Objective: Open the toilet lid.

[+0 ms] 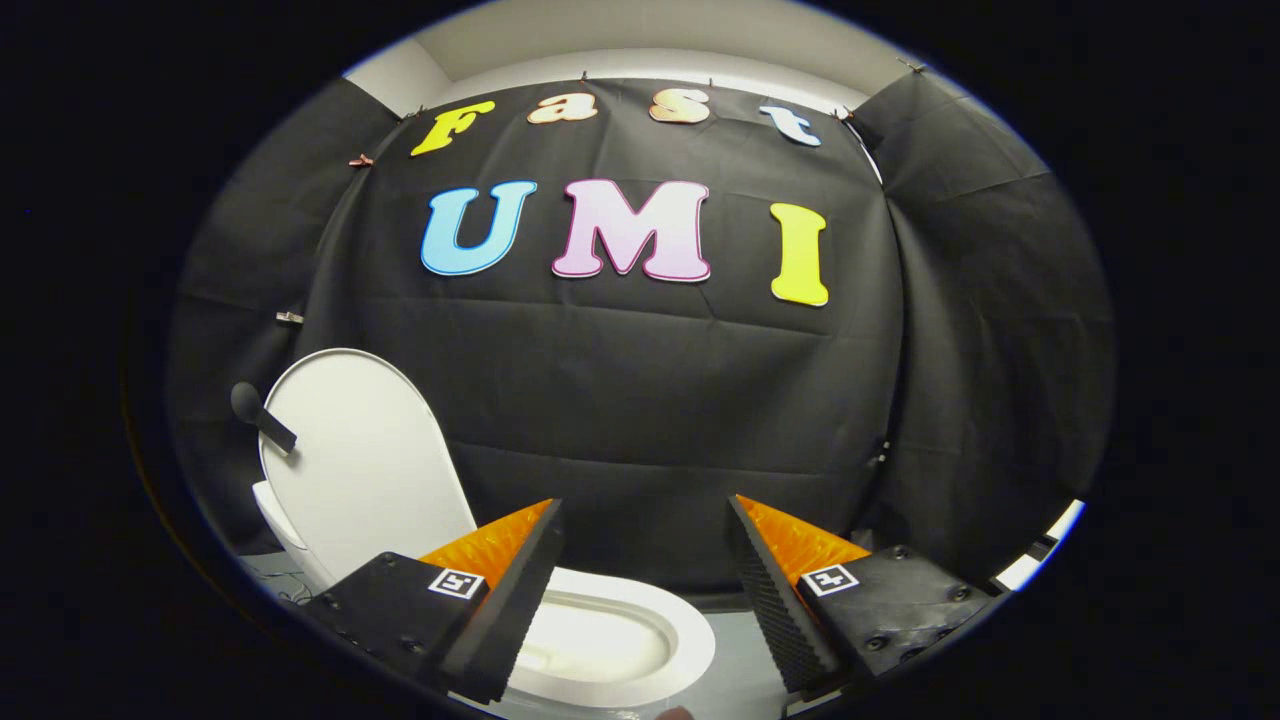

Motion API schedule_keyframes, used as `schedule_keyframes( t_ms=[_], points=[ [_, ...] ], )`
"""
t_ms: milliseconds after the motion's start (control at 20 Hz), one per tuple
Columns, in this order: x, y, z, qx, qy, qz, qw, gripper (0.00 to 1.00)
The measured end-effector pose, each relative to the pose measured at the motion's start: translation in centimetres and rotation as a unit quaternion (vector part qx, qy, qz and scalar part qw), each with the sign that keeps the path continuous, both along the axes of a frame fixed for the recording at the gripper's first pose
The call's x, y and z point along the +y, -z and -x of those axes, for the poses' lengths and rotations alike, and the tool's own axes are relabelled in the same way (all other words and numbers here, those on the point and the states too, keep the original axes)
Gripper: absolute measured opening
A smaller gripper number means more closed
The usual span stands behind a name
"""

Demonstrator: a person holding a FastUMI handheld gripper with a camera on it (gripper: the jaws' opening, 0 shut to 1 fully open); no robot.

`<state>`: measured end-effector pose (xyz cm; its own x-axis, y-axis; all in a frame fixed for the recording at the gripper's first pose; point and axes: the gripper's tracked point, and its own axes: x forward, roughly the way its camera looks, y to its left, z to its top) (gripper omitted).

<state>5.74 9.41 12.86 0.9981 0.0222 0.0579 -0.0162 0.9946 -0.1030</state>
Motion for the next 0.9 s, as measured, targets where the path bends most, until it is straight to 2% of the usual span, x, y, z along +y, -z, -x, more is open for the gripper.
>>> schedule_keyframes(
  t_ms=[900],
  points=[
    [0.47,0.29,-0.09,0.007,-0.009,-0.008,1.000,0.99]
  ],
)
